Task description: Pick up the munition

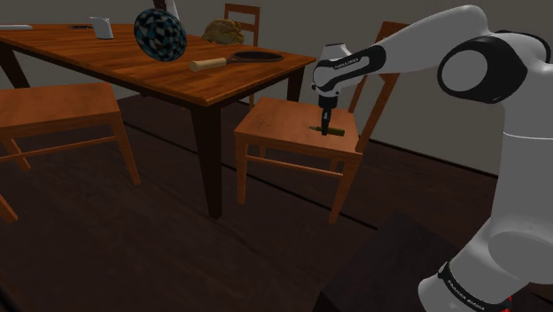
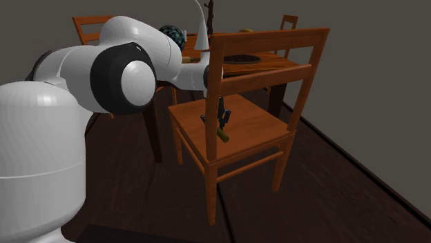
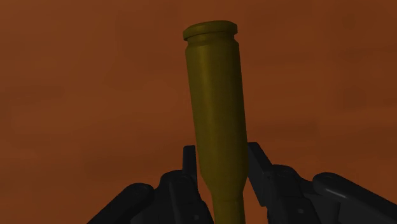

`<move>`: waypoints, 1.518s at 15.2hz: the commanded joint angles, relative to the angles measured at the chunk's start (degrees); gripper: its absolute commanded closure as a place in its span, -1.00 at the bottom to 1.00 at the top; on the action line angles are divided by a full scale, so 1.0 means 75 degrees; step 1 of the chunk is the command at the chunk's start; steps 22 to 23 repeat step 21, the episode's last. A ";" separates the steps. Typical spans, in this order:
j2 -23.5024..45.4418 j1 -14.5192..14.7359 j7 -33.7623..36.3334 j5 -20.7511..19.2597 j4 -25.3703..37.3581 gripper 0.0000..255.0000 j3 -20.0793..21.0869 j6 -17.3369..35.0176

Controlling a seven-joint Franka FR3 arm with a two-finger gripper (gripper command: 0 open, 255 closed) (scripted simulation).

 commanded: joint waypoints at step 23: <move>-0.0359 0.0011 -0.0062 -0.0057 0.0989 1.00 -0.0041 -0.1383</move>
